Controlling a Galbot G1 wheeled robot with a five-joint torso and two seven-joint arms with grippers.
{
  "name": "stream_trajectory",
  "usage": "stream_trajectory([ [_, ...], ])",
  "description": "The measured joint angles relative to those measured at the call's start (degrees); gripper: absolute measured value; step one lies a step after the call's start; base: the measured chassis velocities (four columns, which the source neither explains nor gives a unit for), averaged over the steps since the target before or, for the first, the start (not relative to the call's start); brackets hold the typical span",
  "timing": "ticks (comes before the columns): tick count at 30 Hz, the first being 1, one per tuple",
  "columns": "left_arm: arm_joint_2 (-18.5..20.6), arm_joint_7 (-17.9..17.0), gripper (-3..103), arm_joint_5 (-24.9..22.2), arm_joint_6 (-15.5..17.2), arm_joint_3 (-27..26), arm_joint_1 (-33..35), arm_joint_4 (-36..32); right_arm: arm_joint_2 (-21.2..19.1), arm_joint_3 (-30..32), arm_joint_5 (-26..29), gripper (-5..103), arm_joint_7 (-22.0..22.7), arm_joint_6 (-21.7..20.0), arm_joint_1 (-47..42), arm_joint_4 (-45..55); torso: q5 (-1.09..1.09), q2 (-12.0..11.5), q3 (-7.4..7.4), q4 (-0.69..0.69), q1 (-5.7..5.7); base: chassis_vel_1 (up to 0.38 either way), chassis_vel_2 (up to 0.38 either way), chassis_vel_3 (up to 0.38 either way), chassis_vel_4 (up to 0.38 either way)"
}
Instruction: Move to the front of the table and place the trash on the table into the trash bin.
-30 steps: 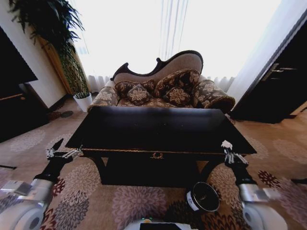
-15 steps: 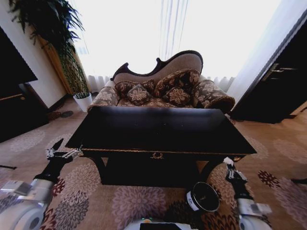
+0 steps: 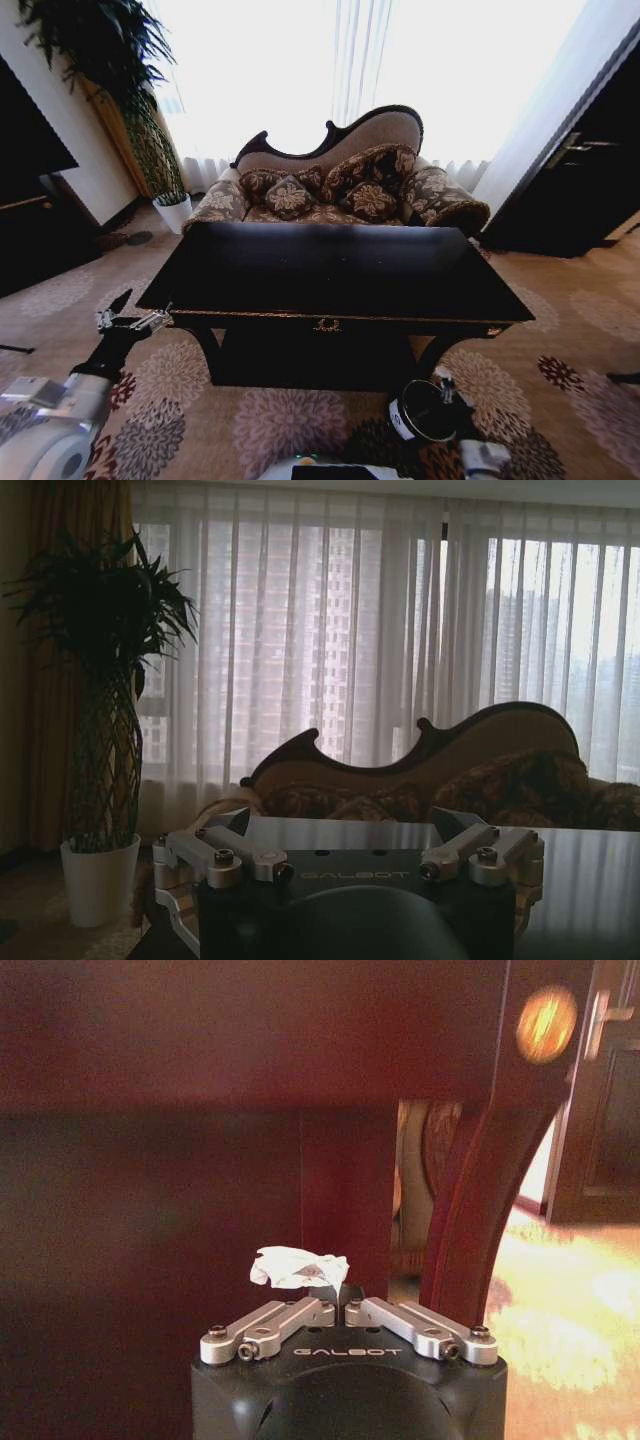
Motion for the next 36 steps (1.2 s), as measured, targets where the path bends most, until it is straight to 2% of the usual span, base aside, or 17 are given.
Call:
stream_trajectory([
  [2, 0.0, 0.0, 100, 0.0, 0.0, 0.0, 0.0, -0.01, -0.09, -0.66, -0.15, 0, 0.47, -0.67, 0.72, -1.22, 0.01, 0.0, 0.0, 0.0, 0.0, 0.0, 0.0, 0.0, 0.0],
  [7, 0.0, 0.0, 100, 0.0, 0.0, 0.0, 0.0, 0.0, -1.55, -2.84, -0.15, 0, 2.4, -5.48, 5.9, -7.33, 0.0, 0.0, 0.0, 0.01, 0.0, 0.0, 0.0, 0.0, 0.0],
  [13, 0.0, 0.0, 100, 0.0, 0.0, 0.0, 0.0, 0.0, -3.91, -4.52, -0.14, 0, 4.22, -8.78, 10.52, -14.37, 0.01, 0.0, 0.0, 0.0, 0.01, 0.0, 0.0, 0.0, 0.0],
  [17, 0.0, 0.0, 100, 0.0, 0.0, 0.0, 0.0, 0.0, -4.62, -4.84, -0.28, 0, 4.78, -9.44, 11.41, -16.06, 0.0, 0.0, 0.0, 0.0, 0.01, 0.0, 0.0, 0.0, 0.0],
  [21, 0.0, 0.0, 100, 0.0, 0.0, 0.0, 0.0, 0.0, -6.4, -5.59, -1.06, 0, 6.88, -12.9, 13.53, -20.88, 0.01, -0.01, 0.0, 0.0, 0.01, 0.0, 0.0, 0.0, 0.0],
  [26, 0.0, 0.0, 100, 0.0, 0.0, 0.0, 0.0, 0.0, -6.47, -5.9, -0.02, 0, 8.7, -16.34, 14.24, -21.45, 0.0, 0.0, 0.0, -0.01, 0.0, 0.0, 0.0, 0.0, 0.0],
  [29, 0.0, 0.0, 100, 0.0, 0.0, 0.0, 0.0, 0.0, -6.27, -5.93, 0.12, 0, 8.92, -16.79, 14.47, -21.43, 0.0, 0.0, 0.0, -0.01, 0.01, 0.0, 0.0, 0.0, 0.0],
  [30, 0.0, 0.0, 100, 0.0, 0.0, 0.0, 0.0, 0.0, -6.12, -5.95, 0.16, 10, 9.28, -17.23, 14.8, -21.41, 0.01, 0.0, 0.0, -0.01, 0.01, 0.0, 0.0, 0.0, 0.0],
  [32, 0.0, 0.0, 100, 0.0, 0.0, 0.0, 0.0, 0.0, -6.1, -5.96, 0.16, 10, 9.45, -17.4, 14.99, -21.41, 0.0, 0.0, 0.0, -0.01, 0.0, 0.0, 0.0, 0.0, 0.0],
  [36, 0.0, 0.0, 100, 0.0, 0.0, 0.0, 0.0, 0.0, -6.23, -6.03, 0.13, 32, 9.56, -17.76, 15.21, -21.37, 0.0, 0.0, 0.0, -0.01, 0.01, 0.0, 0.0, 0.0, 0.0],
])
